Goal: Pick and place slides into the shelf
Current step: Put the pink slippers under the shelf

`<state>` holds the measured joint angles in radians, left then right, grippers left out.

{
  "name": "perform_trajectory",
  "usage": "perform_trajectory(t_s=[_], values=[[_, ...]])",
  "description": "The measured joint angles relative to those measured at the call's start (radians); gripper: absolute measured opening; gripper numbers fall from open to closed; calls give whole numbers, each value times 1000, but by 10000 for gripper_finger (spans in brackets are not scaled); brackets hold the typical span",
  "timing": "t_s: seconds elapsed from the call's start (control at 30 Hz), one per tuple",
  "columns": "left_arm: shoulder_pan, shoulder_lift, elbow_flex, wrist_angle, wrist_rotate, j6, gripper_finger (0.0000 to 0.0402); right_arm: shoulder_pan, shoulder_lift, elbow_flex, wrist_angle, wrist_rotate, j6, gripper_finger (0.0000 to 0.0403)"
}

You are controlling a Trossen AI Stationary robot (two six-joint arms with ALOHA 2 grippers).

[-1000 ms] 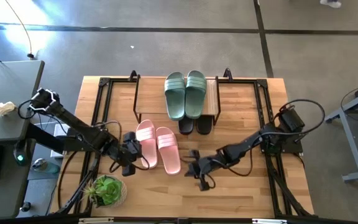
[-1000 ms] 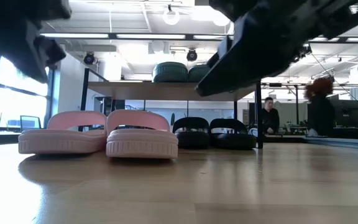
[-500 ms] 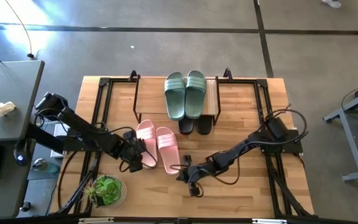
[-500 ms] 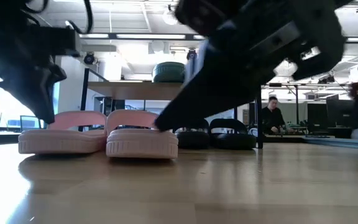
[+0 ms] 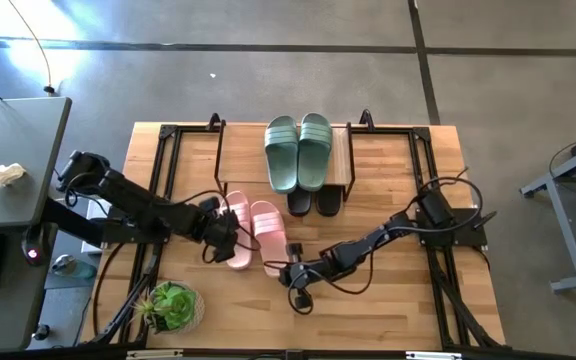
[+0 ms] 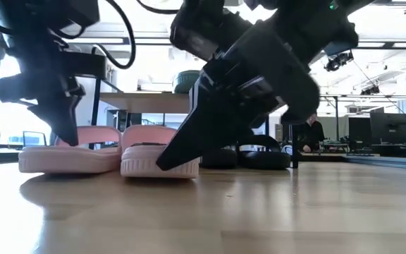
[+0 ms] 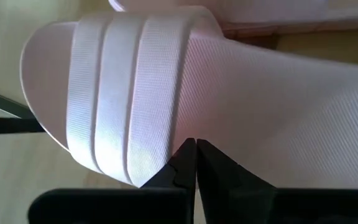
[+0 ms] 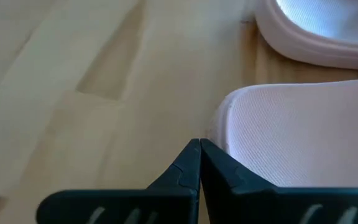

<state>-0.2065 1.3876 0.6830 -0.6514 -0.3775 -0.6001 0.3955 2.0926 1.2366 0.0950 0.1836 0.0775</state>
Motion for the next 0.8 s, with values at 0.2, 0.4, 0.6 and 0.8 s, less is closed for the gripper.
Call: perform_trajectory(t_s=[0.2,0.4,0.6,0.8], values=[[83,0,0,10,-8,71,3,-37,0,0,7,11,-6,0],[146,0,0,39,-8,146,3,-67,0,-1,5,60,15,0],[191,0,0,83,0,203,3,-94,0,-2,-1,105,21,0],[203,0,0,82,0,212,3,-131,0,-2,-1,146,23,0]])
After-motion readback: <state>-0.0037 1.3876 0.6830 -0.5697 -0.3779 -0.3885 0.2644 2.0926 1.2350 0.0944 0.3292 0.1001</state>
